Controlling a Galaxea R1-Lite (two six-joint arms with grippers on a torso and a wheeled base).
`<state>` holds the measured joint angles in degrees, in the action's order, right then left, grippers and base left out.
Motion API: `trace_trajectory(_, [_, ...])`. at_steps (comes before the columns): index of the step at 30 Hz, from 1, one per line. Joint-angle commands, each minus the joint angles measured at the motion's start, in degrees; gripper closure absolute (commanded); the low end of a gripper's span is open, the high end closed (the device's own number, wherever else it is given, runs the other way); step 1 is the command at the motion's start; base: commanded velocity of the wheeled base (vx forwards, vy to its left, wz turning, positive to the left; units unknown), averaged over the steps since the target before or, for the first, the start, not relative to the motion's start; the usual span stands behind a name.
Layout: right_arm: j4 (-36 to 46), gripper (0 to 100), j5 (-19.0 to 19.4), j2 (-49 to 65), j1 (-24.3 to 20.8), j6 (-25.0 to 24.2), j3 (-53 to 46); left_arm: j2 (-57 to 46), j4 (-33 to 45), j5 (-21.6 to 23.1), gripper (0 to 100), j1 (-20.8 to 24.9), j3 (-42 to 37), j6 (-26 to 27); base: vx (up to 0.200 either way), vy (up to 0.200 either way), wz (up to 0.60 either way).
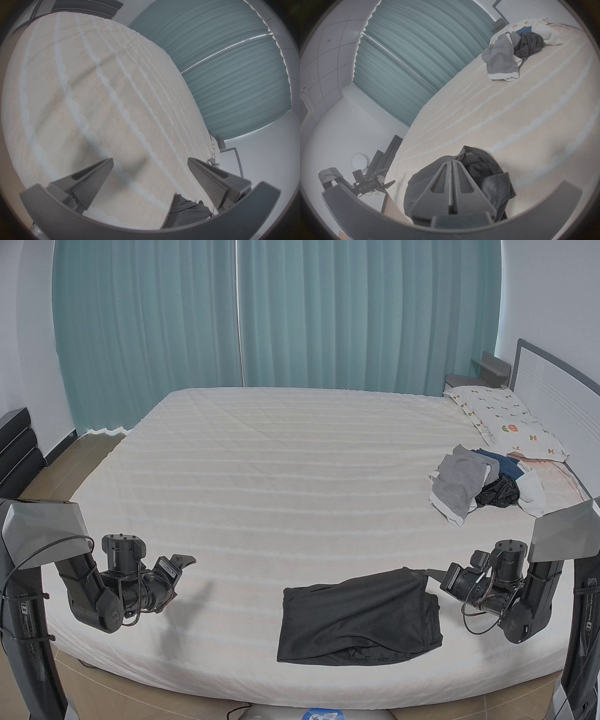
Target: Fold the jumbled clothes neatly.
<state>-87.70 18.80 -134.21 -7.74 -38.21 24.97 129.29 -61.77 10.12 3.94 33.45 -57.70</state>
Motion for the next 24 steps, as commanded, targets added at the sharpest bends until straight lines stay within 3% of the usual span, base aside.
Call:
trace_trajectory(1, [0.60,100,0.01,0.88,0.71,0.24,-0.44,0.08,-0.02,-0.01,0,0.02,-0.05,-0.05,0.000,0.000,0.00])
trace_trajectory(14, [3.06,100,0.01,-5.98,5.72,2.96,3.77,0.08,-0.02,-0.01,0,0.11,-0.05,0.04,0.000,0.000,0.00])
trace_trajectory(24, [2.45,100,0.10,-6.42,4.66,2.96,4.21,0.17,-0.02,-0.10,0,0.11,0.04,0.04,0.000,0.000,0.00])
